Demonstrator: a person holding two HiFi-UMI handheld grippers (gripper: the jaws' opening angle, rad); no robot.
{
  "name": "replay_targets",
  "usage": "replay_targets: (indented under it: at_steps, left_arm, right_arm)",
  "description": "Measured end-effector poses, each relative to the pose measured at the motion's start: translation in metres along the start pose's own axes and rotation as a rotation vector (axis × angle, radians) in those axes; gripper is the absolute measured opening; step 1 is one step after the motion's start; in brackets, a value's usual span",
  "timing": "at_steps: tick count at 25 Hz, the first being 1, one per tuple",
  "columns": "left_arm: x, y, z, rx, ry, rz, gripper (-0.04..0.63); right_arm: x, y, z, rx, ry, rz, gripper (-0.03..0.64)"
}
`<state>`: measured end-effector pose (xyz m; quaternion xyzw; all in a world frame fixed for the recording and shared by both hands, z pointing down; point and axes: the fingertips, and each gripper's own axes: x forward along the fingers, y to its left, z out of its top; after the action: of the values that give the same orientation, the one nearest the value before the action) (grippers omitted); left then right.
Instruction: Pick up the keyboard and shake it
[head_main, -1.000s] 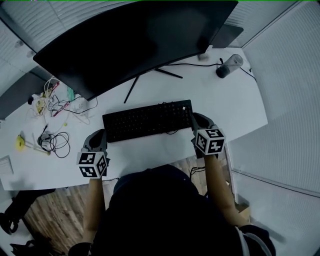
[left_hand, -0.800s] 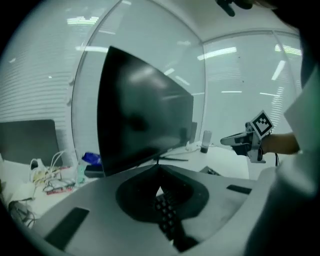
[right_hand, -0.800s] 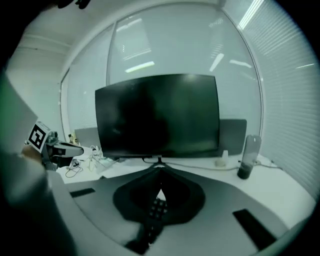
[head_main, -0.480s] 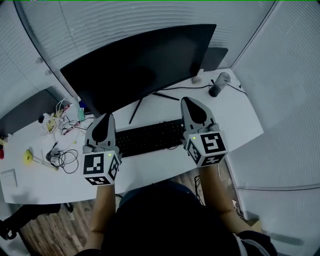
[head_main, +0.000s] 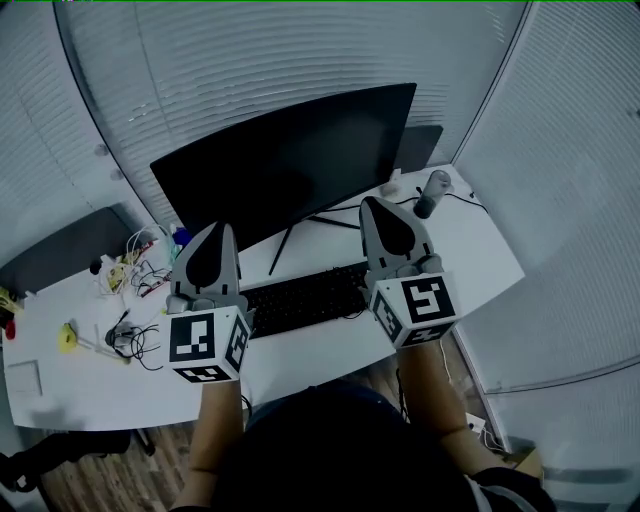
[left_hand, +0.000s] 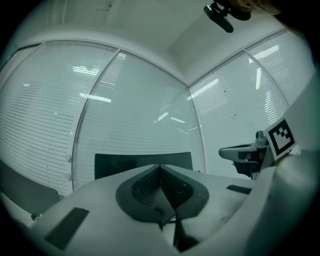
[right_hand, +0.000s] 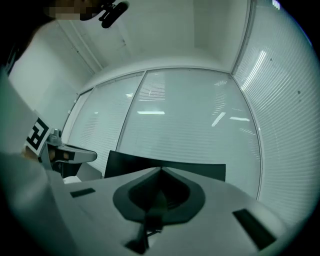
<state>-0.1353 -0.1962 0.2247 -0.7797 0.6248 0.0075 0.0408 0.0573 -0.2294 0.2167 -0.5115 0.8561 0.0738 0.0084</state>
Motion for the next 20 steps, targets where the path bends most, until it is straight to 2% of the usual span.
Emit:
replay_targets:
  at_steps: [14, 20]
  left_arm:
    - [-0.010, 0.000, -0.011, 0.014, -0.004, -0.064, 0.023]
    - [-0.012, 0.004, -0.010, 0.012, -0.016, -0.060, 0.023]
  right_arm:
    - [-0.011, 0.023, -0.010, -0.013, 0.000, -0.021, 0.026]
    - [-0.008, 0.029, -0.005, -0.026, -0.015, -0.016, 0.026]
